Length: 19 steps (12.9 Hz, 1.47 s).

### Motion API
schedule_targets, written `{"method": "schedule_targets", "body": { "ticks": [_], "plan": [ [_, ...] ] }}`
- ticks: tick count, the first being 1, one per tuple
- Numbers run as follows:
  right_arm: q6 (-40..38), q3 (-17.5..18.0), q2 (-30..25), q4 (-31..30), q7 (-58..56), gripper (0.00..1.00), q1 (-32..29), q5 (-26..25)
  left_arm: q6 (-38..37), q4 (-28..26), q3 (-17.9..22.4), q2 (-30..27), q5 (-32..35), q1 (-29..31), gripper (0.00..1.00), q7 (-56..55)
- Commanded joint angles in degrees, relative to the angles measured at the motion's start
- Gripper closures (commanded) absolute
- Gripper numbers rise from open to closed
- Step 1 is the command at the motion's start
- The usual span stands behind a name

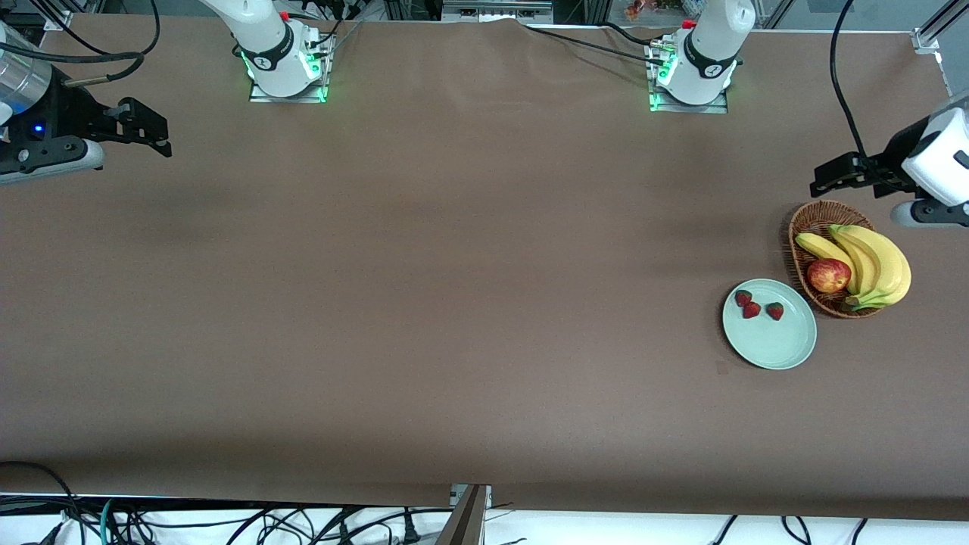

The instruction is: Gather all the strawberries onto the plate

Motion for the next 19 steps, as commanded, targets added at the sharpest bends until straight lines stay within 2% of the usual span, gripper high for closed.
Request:
{"method": "schedule_targets", "body": {
  "ticks": [1,5,6,19],
  "plan": [
    [-1.62,-2.09,-0.22,0.97,-1.39,0.0,-0.24,1.22,-0.25,-2.58,-2.33,-2.05,1.12,0.45,0.0,-0.72],
    [-3.45,-2.8,-0.22,2.9,-0.96,0.0,-0.32,0.87,-0.6,1.62,-2.07,1.02,0.86,0.27,0.0,-0.63],
    [-5.47,-4.28,-0.22,3.34,-1.05,0.0,-0.32,1.39,-0.6,1.98,-2.07,1.2,0.86,0.27,0.0,-0.63],
    [-1.97,-4.12,3.03,3.96,-0.87,0.0,0.47,1.22,-0.69,1.98,-1.98,1.38,1.03,0.27,0.0,-0.45]
  ]
}}
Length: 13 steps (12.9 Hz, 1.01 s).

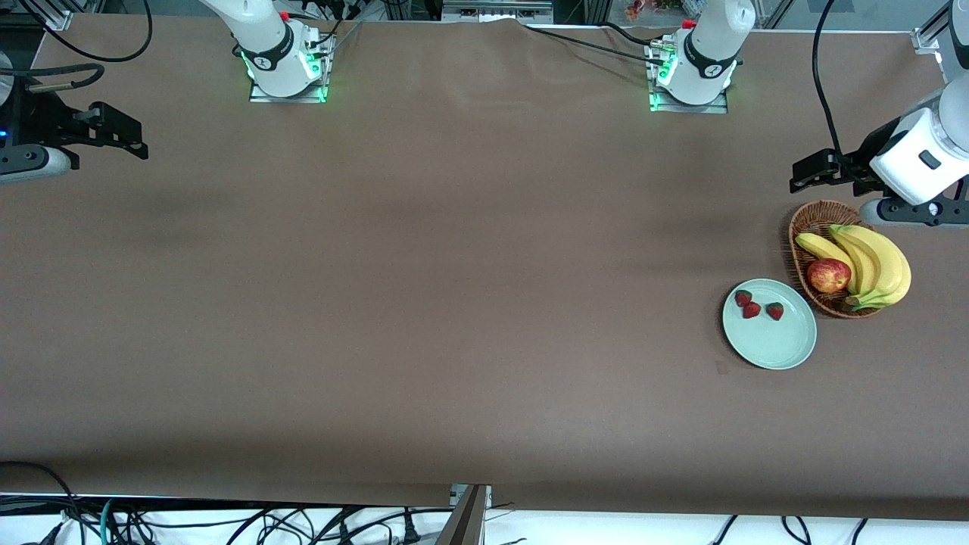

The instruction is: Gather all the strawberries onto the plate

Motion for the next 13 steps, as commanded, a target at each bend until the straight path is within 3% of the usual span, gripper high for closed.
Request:
{"method": "schedule_targets", "body": {
  "ticks": [1,13],
  "plan": [
    [0.39,-0.24,1.27,0.91,-0.52,0.0,-0.01,0.73,-0.64,1.65,-0.27,0.66,1.03,0.33,0.0,-0.14],
    [3.28,-0.59,3.21,1.17,0.01,0.0,-0.54,1.79,-0.64,1.65,-0.18,0.66,1.12,0.33,0.0,-0.23]
  ]
}}
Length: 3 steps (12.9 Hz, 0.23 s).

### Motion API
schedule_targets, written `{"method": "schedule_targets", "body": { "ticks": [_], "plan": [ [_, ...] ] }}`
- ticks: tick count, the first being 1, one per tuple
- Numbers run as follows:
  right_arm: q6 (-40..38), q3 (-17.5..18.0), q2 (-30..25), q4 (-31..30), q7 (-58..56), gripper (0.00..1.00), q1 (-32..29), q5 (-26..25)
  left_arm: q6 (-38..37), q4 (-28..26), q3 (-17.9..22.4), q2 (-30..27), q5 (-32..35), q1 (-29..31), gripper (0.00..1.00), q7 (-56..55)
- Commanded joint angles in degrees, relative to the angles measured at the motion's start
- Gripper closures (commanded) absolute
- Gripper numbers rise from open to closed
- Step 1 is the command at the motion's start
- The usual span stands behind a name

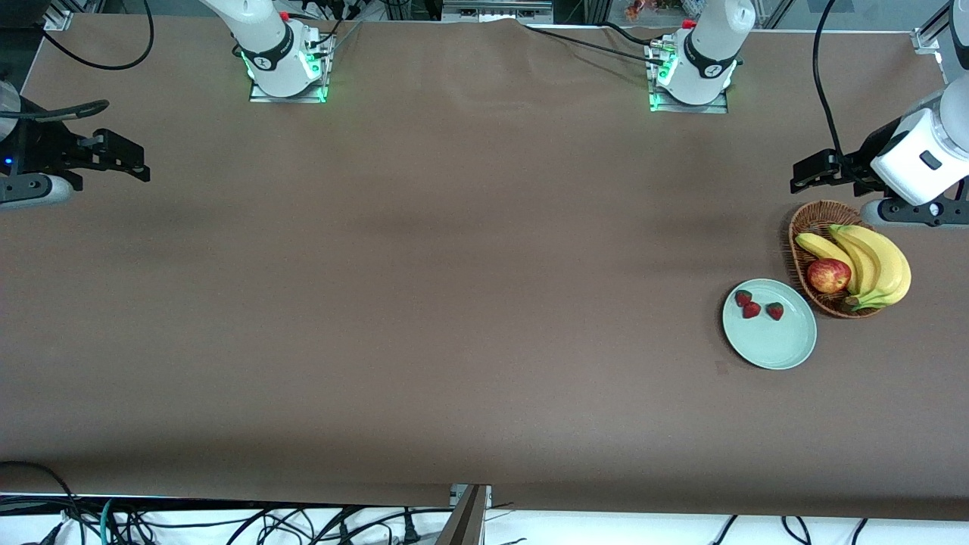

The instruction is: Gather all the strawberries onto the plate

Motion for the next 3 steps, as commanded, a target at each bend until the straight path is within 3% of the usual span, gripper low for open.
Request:
{"method": "schedule_targets", "body": {
  "ticks": [1,3],
  "plan": [
    [0.94,0.22,0.52,1.09,-0.13,0.0,-0.04,0.74,-0.64,1.62,-0.25,0.7,1.12,0.3,0.0,-0.14],
    [1.39,0.4,0.52,1.0,0.05,0.0,0.4,0.21,-0.55,1.62,-0.25,0.61,1.12,0.22,0.0,-0.23]
  ]
}}
